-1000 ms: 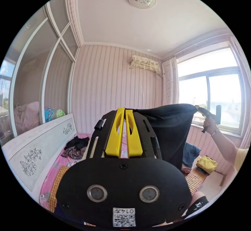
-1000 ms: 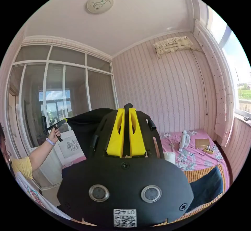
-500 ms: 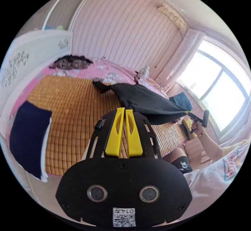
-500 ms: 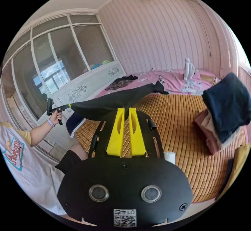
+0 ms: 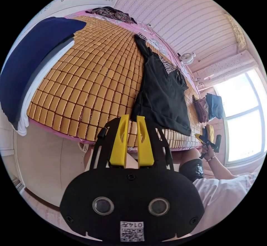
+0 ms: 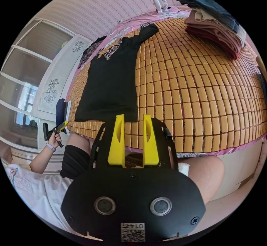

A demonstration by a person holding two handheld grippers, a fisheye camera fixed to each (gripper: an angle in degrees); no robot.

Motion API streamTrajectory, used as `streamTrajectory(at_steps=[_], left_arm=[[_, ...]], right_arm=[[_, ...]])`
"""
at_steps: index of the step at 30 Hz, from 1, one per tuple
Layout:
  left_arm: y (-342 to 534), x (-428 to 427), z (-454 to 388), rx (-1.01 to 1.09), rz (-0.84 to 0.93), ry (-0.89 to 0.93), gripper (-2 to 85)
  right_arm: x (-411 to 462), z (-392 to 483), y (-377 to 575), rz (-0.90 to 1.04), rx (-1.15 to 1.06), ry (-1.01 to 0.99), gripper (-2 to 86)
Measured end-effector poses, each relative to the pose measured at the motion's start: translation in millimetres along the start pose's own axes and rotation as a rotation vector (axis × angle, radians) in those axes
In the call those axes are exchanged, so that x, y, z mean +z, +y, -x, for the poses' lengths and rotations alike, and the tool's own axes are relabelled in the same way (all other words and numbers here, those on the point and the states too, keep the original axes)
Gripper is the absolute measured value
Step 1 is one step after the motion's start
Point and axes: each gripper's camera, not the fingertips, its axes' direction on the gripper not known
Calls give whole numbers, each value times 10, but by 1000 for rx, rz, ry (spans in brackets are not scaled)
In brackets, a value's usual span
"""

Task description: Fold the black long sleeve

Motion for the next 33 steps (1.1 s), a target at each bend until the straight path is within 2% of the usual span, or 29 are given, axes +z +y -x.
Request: streamTrajectory(at_steps=[6, 9, 11, 14, 21, 33], left_arm=[[-448, 527, -220, 45, 100, -112, 85], [-597, 687, -284, 91, 127, -197, 61], [-734, 747, -329, 141, 176, -250, 31], [-850, 753, -333, 165, 216, -257, 8], [-756, 545, -184, 166, 182, -221, -4], [-384, 396, 212, -8, 114, -110, -7]], right_arm=[[455, 100, -411, 116, -4, 93, 90], [501, 85, -535, 136, -2, 192, 33], [478, 52, -593, 152, -29, 150, 18], [357, -29, -625, 133, -47, 96, 8], [139, -246, -463, 113, -7, -48, 3], [147, -193, -15, 184, -28, 22, 5]])
